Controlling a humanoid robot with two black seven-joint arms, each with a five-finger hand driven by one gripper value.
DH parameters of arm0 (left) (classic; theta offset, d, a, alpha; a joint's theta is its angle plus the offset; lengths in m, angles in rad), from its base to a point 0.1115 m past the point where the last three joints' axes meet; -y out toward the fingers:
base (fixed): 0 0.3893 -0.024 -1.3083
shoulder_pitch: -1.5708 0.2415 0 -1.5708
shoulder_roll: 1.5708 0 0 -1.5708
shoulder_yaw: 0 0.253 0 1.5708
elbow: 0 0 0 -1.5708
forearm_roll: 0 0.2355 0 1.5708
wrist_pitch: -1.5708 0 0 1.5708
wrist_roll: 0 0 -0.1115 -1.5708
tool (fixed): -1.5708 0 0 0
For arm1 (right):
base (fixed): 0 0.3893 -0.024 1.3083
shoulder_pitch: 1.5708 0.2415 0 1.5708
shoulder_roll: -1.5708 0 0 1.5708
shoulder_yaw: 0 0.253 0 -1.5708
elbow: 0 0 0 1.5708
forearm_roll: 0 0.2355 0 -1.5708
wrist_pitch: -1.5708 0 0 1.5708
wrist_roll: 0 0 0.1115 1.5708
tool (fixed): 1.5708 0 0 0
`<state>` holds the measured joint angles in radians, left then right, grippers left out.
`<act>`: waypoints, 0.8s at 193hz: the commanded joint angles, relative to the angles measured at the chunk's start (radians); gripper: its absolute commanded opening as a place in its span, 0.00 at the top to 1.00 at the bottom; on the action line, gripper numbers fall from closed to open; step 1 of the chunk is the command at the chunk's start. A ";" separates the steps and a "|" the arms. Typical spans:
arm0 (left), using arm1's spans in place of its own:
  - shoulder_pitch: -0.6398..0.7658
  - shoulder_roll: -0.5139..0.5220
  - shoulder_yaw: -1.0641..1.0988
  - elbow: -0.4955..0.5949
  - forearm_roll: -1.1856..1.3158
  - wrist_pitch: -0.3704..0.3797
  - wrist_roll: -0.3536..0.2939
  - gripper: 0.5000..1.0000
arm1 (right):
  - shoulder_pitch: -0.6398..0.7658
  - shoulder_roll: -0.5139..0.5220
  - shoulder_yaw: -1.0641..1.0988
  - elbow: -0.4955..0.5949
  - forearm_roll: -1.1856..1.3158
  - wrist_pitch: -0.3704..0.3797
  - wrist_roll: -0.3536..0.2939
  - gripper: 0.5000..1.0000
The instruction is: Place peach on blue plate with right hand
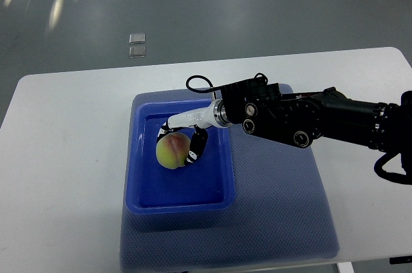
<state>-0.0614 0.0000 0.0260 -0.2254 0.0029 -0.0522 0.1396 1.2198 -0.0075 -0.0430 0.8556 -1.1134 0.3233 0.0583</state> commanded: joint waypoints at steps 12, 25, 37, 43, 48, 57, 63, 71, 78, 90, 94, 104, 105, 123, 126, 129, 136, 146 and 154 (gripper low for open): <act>0.000 0.000 0.000 0.001 0.000 0.000 0.000 0.00 | 0.102 -0.085 0.054 0.022 0.017 0.054 -0.002 0.14; 0.000 0.000 0.002 0.000 0.000 0.000 0.000 0.00 | 0.162 -0.158 0.136 0.039 0.033 0.088 -0.002 0.14; 0.000 0.000 0.002 0.000 0.000 0.000 0.000 0.00 | 0.173 -0.184 0.163 0.045 0.043 0.097 -0.002 0.14; 0.000 0.000 0.002 0.000 0.000 0.000 0.000 0.00 | 0.196 -0.256 0.244 0.068 0.084 0.120 0.000 0.14; 0.000 0.000 0.002 0.000 0.000 0.000 0.000 0.00 | 0.196 -0.256 0.244 0.068 0.084 0.120 0.000 0.14; 0.000 0.000 0.002 0.000 0.002 0.000 0.000 0.00 | 0.196 -0.345 0.316 0.088 0.158 0.132 0.000 0.14; 0.000 0.000 0.002 0.000 0.002 0.000 0.000 0.00 | 0.196 -0.345 0.316 0.088 0.158 0.132 0.000 0.14; 0.000 0.000 0.002 -0.002 0.002 0.000 0.000 0.00 | 0.173 -0.416 0.385 0.091 0.238 0.115 0.001 0.14; 0.000 0.000 0.002 -0.002 0.003 0.000 0.000 0.00 | 0.138 -0.437 0.437 0.091 0.286 0.093 0.003 0.14; 0.000 0.000 0.002 -0.002 0.003 0.000 0.000 0.00 | 0.086 -0.454 0.503 0.092 0.339 0.057 0.003 0.14; 0.000 0.000 0.002 -0.002 0.003 0.000 0.000 0.00 | 0.086 -0.454 0.503 0.092 0.339 0.057 0.003 0.14; 0.000 0.000 0.002 -0.002 0.005 0.000 0.000 0.00 | -0.035 -0.470 0.655 0.091 0.441 -0.019 0.008 0.14; 0.000 0.000 0.002 -0.002 0.005 0.000 0.000 0.00 | -0.036 -0.470 0.655 0.091 0.442 -0.020 0.008 0.14; 0.000 0.000 0.002 -0.002 0.003 0.000 0.000 0.00 | -0.164 -0.460 0.795 0.091 0.523 -0.066 0.014 0.14; 0.000 0.000 0.002 -0.002 0.005 0.000 0.000 0.00 | -0.178 -0.459 0.808 0.091 0.531 -0.069 0.015 0.14; 0.000 0.000 0.002 -0.002 0.003 0.000 0.000 0.00 | -0.206 -0.454 0.841 0.091 0.549 -0.073 0.015 0.14; 0.000 0.000 0.002 -0.002 0.005 0.000 0.000 0.00 | -0.250 -0.444 0.885 0.089 0.586 -0.076 0.017 0.14; -0.002 0.000 0.002 -0.002 0.005 0.000 0.000 0.00 | -0.313 -0.414 0.940 0.085 0.644 -0.078 0.020 0.14; 0.000 0.000 0.002 -0.002 0.005 0.000 0.000 0.00 | -0.378 -0.381 0.993 0.080 0.705 -0.078 0.034 0.14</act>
<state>-0.0615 0.0000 0.0278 -0.2272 0.0069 -0.0522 0.1394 0.9836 -0.4486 0.8243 0.9446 -0.5345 0.2523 0.0749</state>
